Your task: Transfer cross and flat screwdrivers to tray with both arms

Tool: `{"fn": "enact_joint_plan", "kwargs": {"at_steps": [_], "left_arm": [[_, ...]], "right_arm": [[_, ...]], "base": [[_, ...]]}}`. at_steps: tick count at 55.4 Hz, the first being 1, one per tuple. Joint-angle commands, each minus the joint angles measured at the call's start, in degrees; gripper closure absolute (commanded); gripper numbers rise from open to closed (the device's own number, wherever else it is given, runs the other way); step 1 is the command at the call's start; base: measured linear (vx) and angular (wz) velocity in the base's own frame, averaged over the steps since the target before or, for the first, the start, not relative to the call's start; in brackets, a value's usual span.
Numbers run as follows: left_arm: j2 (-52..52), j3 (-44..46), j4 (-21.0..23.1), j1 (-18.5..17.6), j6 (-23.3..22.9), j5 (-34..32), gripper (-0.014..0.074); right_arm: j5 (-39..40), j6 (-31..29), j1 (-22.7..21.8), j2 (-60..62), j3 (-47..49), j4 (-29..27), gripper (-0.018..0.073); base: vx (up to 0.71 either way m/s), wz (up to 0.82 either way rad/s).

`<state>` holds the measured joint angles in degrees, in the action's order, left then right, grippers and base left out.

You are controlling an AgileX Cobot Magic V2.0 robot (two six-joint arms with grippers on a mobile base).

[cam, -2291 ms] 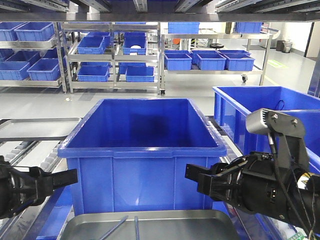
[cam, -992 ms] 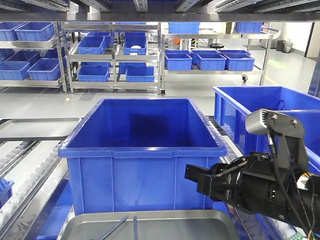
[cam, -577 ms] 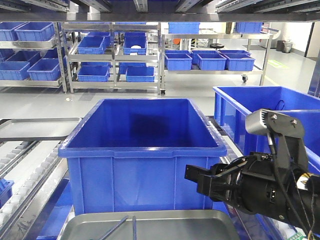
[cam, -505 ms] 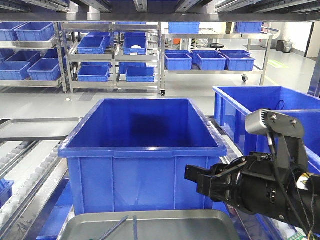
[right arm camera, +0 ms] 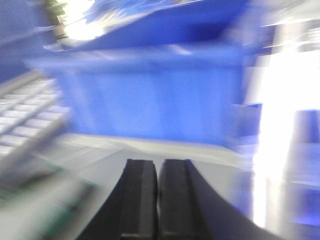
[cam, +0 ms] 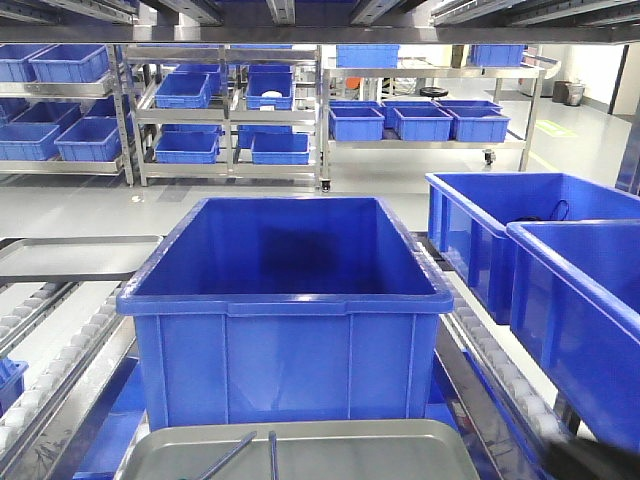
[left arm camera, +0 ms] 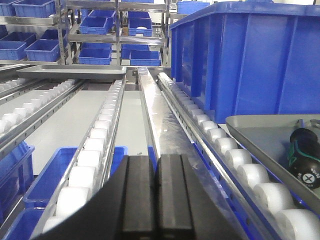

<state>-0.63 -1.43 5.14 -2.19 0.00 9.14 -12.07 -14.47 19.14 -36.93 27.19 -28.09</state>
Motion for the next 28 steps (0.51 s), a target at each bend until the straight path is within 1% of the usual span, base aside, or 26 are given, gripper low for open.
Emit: {"fn": "enact_joint_plan", "kwargs": {"at_steps": [1,2,5,12,15,20,28], "left_arm": [[-0.05,1.37,0.06,-0.01,-0.34,-4.49,0.0602],[-0.05,1.37,0.06,-0.01,-0.34,-4.49,0.0602],[-0.05,1.37,0.06,-0.01,-0.34,-4.49,0.0602],[-0.05,1.37,0.06,-0.01,-0.34,-4.49,0.0602],[-0.05,1.37,0.06,-0.01,-0.34,-4.49,0.0602],[-0.05,1.37,0.06,-0.01,-0.34,-4.49,0.0602],[-0.05,1.37,0.06,-0.01,-0.34,-4.49,0.0602]], "right_arm": [[5.36,0.35,-3.21,5.81,-3.09,5.16,0.0558],[5.30,0.79,-4.00,7.18,-4.12,6.62,0.0573],[5.17,2.70,-6.03,10.71,-6.62,10.57,0.0573],[5.18,10.31,-10.65,18.48,-11.75,22.19,0.0570],[5.18,13.22,-12.20,21.16,-13.92,25.53,0.0570],[5.46,15.51,-13.71,25.45,-18.10,27.69,0.0570],[7.54,15.45,-14.12,33.66,-26.01,28.68,0.0570]], "base": [[0.00,0.00],[0.00,0.00],[0.00,0.00],[0.00,0.00],[0.00,0.00],[0.00,0.00],[0.00,0.00]]}}
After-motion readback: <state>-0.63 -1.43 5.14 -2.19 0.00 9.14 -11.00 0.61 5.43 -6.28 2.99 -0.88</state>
